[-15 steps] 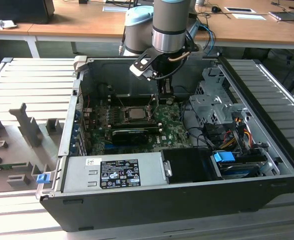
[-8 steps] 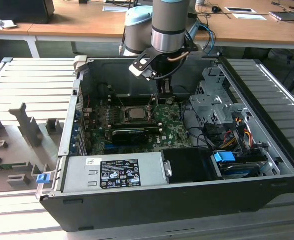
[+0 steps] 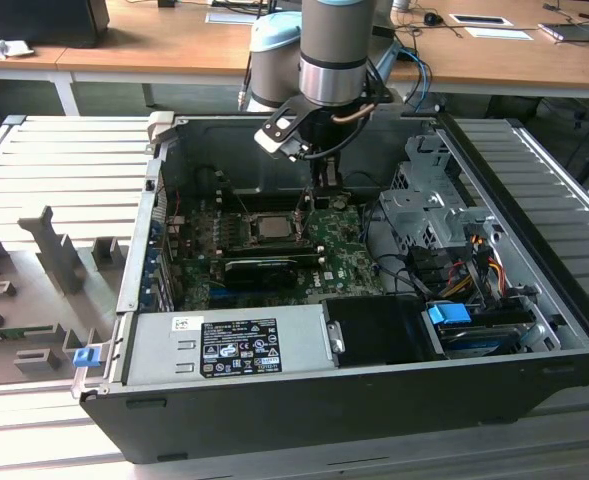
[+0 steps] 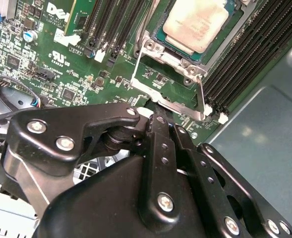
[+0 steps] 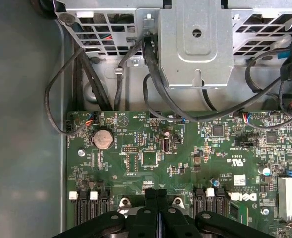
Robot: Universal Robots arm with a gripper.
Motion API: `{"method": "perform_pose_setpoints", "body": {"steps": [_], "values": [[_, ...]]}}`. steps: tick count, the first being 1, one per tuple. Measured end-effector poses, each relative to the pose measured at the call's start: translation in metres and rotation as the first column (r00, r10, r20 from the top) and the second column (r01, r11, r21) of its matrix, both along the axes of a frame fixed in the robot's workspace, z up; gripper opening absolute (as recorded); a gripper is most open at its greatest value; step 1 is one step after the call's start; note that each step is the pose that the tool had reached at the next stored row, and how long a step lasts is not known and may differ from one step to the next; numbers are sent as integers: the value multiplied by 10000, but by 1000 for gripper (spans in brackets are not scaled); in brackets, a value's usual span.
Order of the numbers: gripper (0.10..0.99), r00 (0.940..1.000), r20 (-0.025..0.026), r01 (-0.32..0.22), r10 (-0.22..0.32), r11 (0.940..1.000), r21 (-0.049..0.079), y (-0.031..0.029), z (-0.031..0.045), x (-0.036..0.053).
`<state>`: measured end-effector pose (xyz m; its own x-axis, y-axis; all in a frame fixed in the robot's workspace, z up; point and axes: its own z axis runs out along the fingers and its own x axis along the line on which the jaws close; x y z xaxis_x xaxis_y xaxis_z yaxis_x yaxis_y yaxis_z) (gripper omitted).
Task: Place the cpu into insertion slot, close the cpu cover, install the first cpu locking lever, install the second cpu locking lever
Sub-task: 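Close the cpu cover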
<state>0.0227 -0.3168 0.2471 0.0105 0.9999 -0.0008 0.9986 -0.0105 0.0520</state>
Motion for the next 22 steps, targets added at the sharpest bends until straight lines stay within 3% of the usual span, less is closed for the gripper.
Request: {"method": "perform_pose_setpoints", "body": {"steps": [22], "values": [[106,10000,0,0,0,10000,-1,0,-1,-152]]}}
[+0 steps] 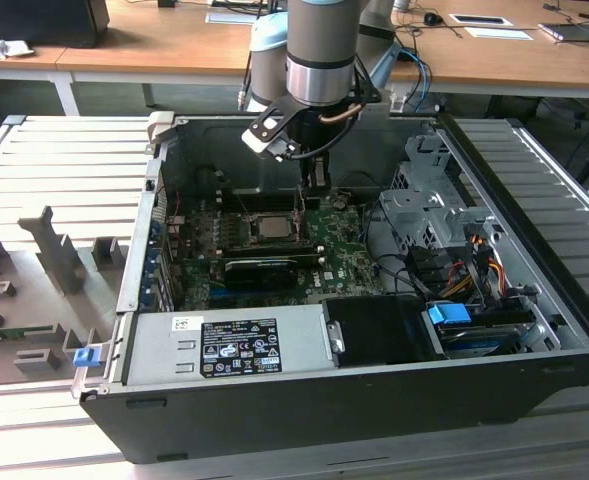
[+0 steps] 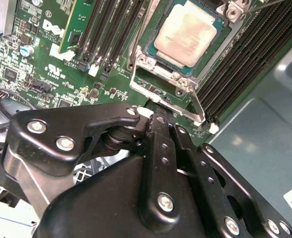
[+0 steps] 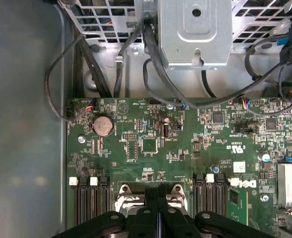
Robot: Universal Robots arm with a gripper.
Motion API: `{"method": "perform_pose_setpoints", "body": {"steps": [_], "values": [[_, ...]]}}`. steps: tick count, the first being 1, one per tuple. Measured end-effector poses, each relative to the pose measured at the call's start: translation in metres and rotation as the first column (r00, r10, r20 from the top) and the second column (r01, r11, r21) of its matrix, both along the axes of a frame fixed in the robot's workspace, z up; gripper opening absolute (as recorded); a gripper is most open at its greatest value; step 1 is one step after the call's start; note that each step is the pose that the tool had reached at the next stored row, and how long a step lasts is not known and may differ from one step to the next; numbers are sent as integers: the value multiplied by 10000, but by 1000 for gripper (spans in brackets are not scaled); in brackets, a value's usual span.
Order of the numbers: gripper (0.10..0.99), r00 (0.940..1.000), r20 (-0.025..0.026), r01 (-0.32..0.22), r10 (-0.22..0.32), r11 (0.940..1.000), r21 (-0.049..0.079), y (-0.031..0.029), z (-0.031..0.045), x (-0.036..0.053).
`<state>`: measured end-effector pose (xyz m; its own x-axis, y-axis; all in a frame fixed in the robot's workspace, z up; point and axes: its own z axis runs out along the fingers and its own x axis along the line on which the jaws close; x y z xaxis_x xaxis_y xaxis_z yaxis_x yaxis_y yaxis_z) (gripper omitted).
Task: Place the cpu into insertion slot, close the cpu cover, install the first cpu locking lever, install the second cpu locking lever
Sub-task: 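Close the cpu cover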
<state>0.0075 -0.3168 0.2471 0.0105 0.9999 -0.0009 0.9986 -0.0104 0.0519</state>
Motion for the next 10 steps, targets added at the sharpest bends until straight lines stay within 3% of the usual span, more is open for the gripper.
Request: {"method": "perform_pose_setpoints", "body": {"steps": [5,10], "values": [[106,10000,1,1,-1,10000,2,1,-6,-57],[106,10000,-6,0,0,10000,0,0,-74,-80]]}}
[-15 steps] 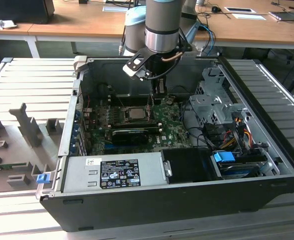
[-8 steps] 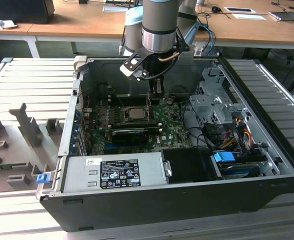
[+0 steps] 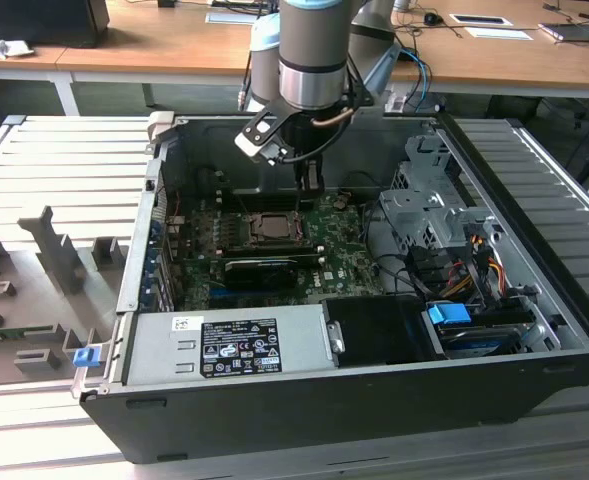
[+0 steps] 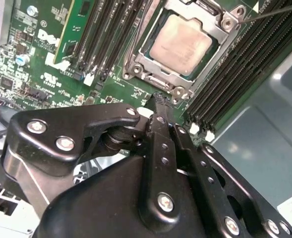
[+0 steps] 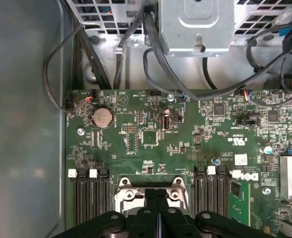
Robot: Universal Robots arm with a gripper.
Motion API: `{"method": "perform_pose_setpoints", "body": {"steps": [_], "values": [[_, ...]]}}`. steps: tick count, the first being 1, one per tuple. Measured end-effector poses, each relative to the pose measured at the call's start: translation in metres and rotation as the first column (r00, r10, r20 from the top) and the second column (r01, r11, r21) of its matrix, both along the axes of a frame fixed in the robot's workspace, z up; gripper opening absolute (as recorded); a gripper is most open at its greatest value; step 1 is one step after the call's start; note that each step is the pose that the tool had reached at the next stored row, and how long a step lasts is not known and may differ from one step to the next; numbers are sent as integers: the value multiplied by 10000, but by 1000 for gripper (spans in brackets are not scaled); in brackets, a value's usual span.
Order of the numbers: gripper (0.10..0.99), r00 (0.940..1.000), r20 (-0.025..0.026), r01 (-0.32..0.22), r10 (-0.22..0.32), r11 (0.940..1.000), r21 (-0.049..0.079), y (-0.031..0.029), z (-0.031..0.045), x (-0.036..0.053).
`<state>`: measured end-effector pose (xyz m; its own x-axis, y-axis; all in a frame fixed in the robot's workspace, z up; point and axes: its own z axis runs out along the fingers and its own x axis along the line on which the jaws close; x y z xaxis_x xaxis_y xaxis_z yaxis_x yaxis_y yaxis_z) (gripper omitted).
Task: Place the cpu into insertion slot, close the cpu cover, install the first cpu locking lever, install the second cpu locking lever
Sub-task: 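Close the cpu cover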
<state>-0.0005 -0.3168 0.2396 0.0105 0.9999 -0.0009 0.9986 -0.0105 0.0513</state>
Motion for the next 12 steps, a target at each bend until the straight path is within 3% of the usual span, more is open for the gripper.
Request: {"method": "perform_pose_setpoints", "body": {"steps": [7,12], "values": [[106,9999,-14,-169,169,9999,9,0,-110,-147],[106,9998,-12,-175,175,9998,23,0,-152,-408]]}}
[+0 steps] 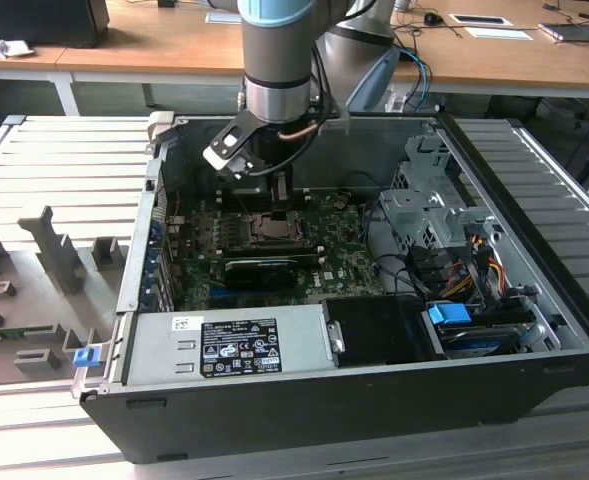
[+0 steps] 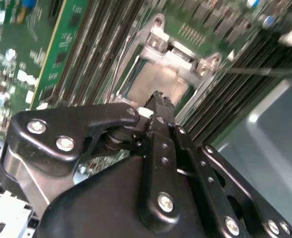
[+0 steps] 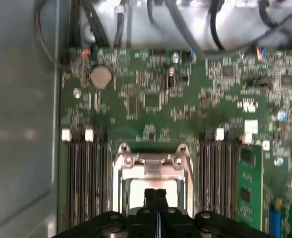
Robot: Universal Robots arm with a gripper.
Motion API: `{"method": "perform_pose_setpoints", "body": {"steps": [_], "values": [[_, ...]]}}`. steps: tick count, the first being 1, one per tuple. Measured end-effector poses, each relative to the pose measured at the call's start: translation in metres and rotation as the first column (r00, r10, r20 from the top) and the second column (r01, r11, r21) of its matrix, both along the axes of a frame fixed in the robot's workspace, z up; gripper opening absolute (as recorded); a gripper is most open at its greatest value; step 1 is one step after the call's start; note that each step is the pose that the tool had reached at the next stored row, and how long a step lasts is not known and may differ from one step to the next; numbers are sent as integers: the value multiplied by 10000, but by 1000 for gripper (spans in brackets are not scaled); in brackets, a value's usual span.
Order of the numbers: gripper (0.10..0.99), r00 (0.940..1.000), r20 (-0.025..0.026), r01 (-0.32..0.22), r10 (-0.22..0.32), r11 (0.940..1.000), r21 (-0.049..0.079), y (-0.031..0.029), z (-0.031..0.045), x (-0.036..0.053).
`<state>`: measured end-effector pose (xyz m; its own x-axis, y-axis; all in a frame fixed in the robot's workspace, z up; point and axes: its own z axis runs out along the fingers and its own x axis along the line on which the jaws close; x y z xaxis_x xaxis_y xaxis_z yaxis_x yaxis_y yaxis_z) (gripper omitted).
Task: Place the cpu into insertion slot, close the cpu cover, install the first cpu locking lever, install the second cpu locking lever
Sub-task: 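Close the cpu cover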
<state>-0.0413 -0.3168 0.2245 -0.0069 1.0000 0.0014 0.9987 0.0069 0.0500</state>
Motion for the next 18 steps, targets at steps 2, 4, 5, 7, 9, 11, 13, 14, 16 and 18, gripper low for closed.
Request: {"method": "perform_pose_setpoints", "body": {"steps": [2,4,5,7,9,11,13,14,16,18], "values": [[106,10000,-1,-8,8,10000,-2,0,-13,-55],[106,10000,-13,-29,29,10000,-3,0,-60,-80],[106,10000,-14,-29,29,10000,-2,0,-111,-101],[106,10000,-13,-29,29,10000,-2,0,-130,-118],[106,10000,-14,-28,28,10000,-3,-1,-142,-142],[106,10000,-13,-29,29,10000,-2,0,-155,-160],[106,10000,-14,-31,31,10000,-3,0,-187,-170],[106,10000,-17,-30,30,10000,-7,-1,-199,-172],[106,10000,-17,-29,29,10000,-8,-1,-199,-173],[106,10000,-11,-29,29,10000,-1,0,-165,-172]]}}
